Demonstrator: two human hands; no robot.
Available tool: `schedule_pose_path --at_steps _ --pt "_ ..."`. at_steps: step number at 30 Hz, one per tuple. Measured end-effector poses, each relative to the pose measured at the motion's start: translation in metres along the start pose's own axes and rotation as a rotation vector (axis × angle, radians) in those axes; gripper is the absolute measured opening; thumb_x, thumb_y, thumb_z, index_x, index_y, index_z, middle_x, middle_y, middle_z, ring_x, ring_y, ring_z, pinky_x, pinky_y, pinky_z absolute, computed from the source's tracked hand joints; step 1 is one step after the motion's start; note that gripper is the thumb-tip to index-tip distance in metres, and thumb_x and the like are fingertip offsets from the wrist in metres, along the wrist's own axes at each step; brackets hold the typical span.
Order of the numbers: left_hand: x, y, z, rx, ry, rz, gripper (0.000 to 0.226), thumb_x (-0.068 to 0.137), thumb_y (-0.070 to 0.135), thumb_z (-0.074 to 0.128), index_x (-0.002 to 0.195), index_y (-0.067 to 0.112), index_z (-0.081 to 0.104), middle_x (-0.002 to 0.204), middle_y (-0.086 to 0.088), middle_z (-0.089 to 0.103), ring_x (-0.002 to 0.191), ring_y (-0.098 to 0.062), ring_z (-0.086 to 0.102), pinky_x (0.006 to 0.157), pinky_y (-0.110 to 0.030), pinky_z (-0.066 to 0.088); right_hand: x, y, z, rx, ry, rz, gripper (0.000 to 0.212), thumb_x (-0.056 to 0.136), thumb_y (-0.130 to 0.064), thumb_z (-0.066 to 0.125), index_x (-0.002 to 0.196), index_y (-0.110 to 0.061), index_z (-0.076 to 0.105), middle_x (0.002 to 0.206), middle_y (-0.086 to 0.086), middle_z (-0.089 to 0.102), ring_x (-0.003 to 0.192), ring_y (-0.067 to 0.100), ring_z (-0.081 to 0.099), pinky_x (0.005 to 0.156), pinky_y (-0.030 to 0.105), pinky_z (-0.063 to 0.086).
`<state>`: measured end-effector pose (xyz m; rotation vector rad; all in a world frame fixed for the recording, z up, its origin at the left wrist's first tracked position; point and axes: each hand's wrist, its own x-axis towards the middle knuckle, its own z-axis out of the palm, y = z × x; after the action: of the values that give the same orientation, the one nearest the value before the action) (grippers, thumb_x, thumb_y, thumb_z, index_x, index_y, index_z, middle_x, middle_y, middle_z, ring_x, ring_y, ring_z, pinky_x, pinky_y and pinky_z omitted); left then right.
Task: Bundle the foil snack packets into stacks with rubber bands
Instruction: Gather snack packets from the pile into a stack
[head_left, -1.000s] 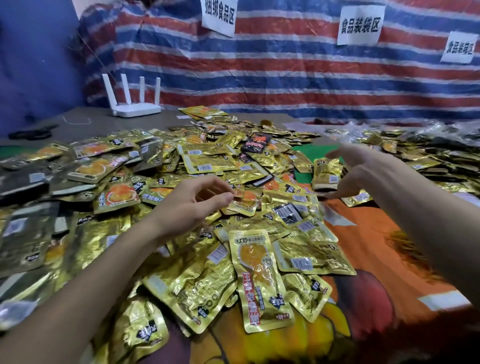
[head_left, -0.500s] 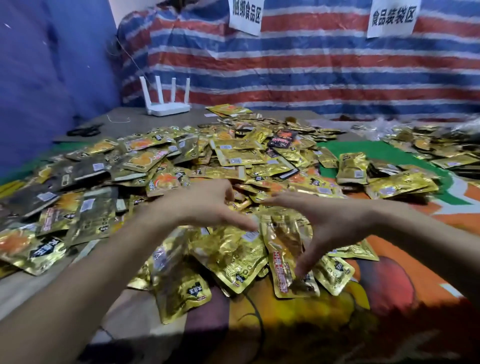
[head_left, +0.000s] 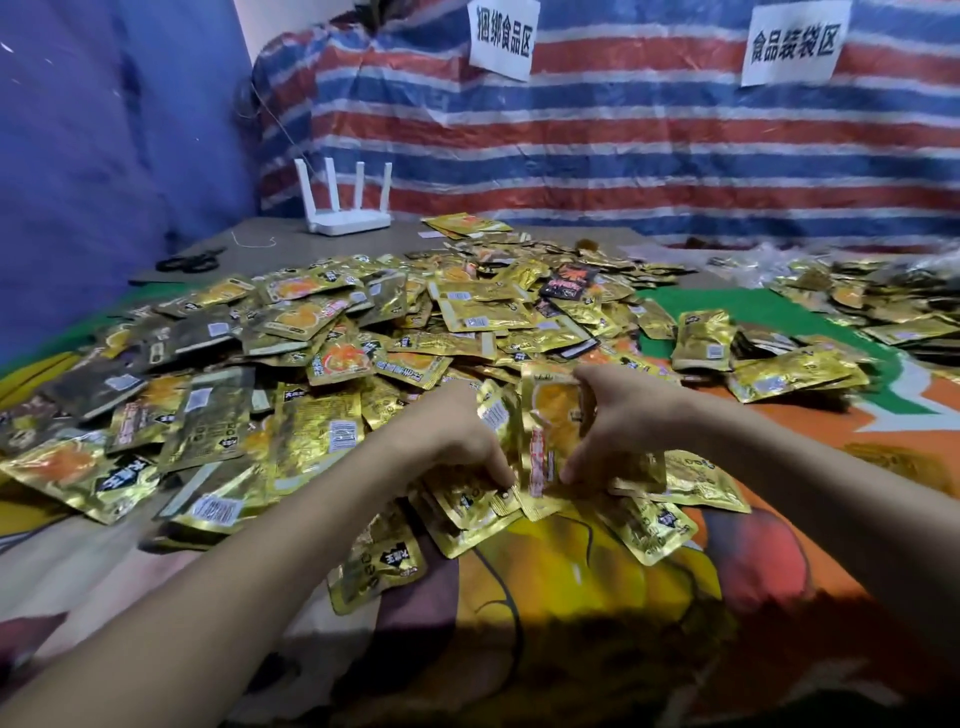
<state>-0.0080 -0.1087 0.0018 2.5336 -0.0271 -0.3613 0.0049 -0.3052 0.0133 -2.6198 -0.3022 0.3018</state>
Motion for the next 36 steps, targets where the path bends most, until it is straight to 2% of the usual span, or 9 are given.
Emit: schedule_pose_path --at_steps 3,13,18,20,22,25,30,32,36 --pt "0.003 -0.006 -0.007 -0.096 0.018 -0.033 0.057 0.061 0.026 0.097 0.093 0.007 0.054 0.084 -0.007 0.066 0.077 -0.023 0.069 0.064 -0.031 0.058 0.002 -0.002 -0.001 0.158 0.092 0.004 0.055 0.053 -0.011 0.098 0.089 -0.022 0.058 0.083 -0.006 0.067 0.065 -0.002 0.063 0.053 0.010 0.047" --pt "0.017 -0.052 -0.038 -1.068 -0.094 0.064 0.032 0.066 0.013 0.081 0.094 0.004 0.068 0.079 -0.012 0.075 0.070 -0.026 0.074 0.059 -0.044 0.060 0.016 -0.007 -0.015 0.749 0.318 0.057 0.077 0.064 0.021 0.075 0.129 -0.010 0.047 0.116 0.018 0.062 0.110 0.038 0.061 0.089 0.060 0.055" --pt "0.017 -0.049 -0.017 -1.356 -0.022 0.250 0.060 0.070 0.015 0.075 0.122 -0.011 0.057 0.093 -0.019 0.073 0.082 -0.029 0.075 0.062 -0.047 0.060 0.032 -0.028 0.002 1.238 0.294 -0.058 0.083 0.061 0.031 0.061 0.132 -0.009 0.047 0.127 0.024 0.060 0.115 0.041 0.062 0.094 0.061 0.053" --pt "0.018 -0.045 -0.015 -1.340 -0.023 0.318 0.044 0.074 0.015 0.073 0.107 -0.012 0.062 0.092 -0.020 0.074 0.085 -0.032 0.074 0.064 -0.049 0.061 0.040 -0.040 0.014 1.313 0.270 -0.099 0.081 0.056 0.032 0.055 0.128 -0.006 0.051 0.123 0.024 0.062 0.114 0.039 0.063 0.094 0.057 0.054" --pt "0.020 -0.040 -0.014 -1.287 0.021 0.370 0.039 0.075 0.010 0.073 0.108 -0.008 0.063 0.096 -0.021 0.074 0.091 -0.035 0.073 0.072 -0.052 0.062 0.046 -0.053 0.029 1.273 0.288 -0.134 0.065 0.063 0.032 0.046 0.115 -0.006 0.056 0.101 0.017 0.067 0.096 0.032 0.068 0.072 0.045 0.059" --pt "0.027 -0.036 -0.007 -1.161 0.200 0.398 0.067 0.074 -0.008 0.074 0.132 0.002 0.042 0.115 -0.024 0.066 0.104 -0.035 0.068 0.089 -0.050 0.059 0.051 -0.069 0.047 1.214 0.352 -0.173 0.056 0.076 0.023 0.034 0.114 -0.010 0.058 0.098 0.015 0.070 0.087 0.029 0.071 0.062 0.040 0.061" --pt "0.040 -0.045 0.005 -1.086 0.385 0.539 0.084 0.070 -0.023 0.072 0.135 0.014 0.033 0.109 -0.007 0.065 0.096 -0.015 0.070 0.086 -0.033 0.058 0.052 -0.084 0.064 1.327 0.340 -0.352 0.053 0.050 -0.007 0.046 0.098 -0.016 0.067 0.088 0.004 0.073 0.089 0.027 0.066 0.062 0.028 0.053" --pt "0.042 -0.044 0.005 -1.025 0.430 0.576 0.072 0.070 -0.024 0.072 0.123 0.015 0.042 0.099 0.002 0.069 0.090 -0.007 0.071 0.079 -0.025 0.057 0.057 -0.087 0.065 1.367 0.387 -0.409 0.036 0.071 -0.024 0.047 0.097 -0.018 0.072 0.093 0.003 0.075 0.090 0.023 0.067 0.073 0.034 0.055" --pt "0.043 -0.047 0.007 -0.831 0.354 0.581 0.068 0.075 -0.005 0.079 0.122 0.021 0.037 0.112 -0.007 0.065 0.102 -0.017 0.068 0.085 -0.023 0.055 0.065 -0.088 0.070 1.344 0.473 -0.302 0.069 0.101 -0.063 0.028 0.111 -0.013 0.074 0.108 0.011 0.076 0.102 0.026 0.073 0.089 0.038 0.059"
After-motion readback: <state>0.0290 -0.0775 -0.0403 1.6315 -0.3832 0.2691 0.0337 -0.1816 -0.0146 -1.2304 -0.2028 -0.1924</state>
